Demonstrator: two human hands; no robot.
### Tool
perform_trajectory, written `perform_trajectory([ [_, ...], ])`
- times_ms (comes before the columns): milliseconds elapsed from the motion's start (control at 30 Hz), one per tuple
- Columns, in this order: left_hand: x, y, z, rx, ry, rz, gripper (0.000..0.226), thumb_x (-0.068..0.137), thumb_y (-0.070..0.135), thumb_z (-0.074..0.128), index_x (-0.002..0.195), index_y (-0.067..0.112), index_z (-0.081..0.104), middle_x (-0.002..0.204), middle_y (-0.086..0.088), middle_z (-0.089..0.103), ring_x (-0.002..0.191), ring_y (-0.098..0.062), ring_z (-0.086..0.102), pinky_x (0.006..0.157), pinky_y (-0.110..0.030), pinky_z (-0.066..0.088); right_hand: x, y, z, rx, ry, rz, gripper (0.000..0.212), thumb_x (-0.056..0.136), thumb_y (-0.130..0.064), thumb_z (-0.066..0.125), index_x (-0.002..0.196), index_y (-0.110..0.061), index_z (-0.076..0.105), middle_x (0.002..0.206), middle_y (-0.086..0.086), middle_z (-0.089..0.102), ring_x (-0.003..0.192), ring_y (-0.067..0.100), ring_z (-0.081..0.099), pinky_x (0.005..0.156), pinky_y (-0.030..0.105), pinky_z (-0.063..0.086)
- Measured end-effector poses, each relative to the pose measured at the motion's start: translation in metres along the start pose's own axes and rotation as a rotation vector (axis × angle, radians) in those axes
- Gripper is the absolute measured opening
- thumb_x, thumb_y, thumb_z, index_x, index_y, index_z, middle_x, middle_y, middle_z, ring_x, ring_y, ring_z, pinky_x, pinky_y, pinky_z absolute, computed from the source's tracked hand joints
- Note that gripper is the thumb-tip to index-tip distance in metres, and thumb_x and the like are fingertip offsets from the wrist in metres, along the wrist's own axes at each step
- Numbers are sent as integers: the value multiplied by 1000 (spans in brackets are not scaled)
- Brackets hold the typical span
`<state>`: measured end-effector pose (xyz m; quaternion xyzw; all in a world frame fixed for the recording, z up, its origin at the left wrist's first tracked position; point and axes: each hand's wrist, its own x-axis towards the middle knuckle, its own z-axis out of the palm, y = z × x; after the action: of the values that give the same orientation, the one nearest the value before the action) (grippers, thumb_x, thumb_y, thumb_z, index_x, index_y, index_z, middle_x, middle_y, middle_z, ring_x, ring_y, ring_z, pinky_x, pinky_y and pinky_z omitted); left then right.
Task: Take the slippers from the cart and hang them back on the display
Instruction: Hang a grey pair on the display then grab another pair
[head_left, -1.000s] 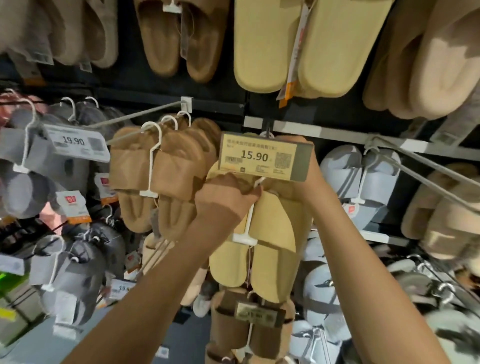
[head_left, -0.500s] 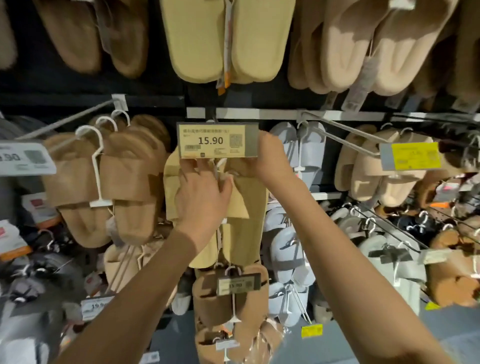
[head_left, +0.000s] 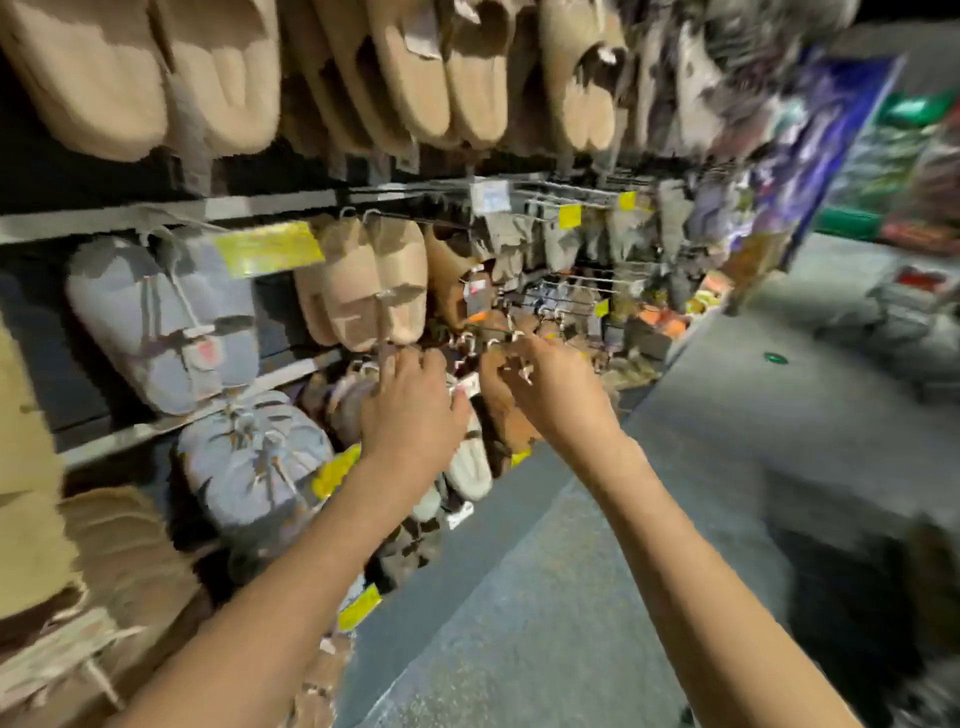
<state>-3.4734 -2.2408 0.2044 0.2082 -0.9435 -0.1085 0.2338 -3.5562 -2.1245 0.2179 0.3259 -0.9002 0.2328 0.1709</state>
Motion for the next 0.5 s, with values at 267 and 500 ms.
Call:
perform_trajectory([
  [267,-12,207,94,-139,-233,454,35,91,32,49,115,7,53,119,-15,52,118,-32,44,89,-42,41,-120,200,-99,-233,151,513,26,87,-23,58,106,-5,59,108,17,58,102,37,56,80,43,46],
  [500,-31,347,163,-296,-411,786,35,94,34,45,121,12,50,121,-8,52,120,-26,42,80,-41,46,-203,295,-142,-351,284,881,35,87,-29,62,116,-9,58,116,10,61,101,31,60,86,40,49],
])
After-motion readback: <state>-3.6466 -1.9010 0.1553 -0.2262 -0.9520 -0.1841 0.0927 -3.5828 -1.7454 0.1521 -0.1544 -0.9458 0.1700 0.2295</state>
